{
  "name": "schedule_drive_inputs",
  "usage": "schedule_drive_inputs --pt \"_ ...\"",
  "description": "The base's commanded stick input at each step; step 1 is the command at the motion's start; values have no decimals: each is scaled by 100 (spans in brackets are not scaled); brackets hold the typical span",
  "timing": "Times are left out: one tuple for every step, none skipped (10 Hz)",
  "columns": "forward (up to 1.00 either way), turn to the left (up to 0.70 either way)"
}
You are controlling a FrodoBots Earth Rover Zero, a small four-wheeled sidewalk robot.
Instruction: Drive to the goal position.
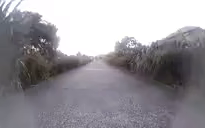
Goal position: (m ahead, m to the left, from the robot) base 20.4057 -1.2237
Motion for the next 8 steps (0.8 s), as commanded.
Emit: schedule_drive_inputs --pt "85 0" --pt "85 0" --pt "85 0" --pt "85 0" --pt "85 0" --pt "85 -34" --pt "85 -34" --pt "85 -34"
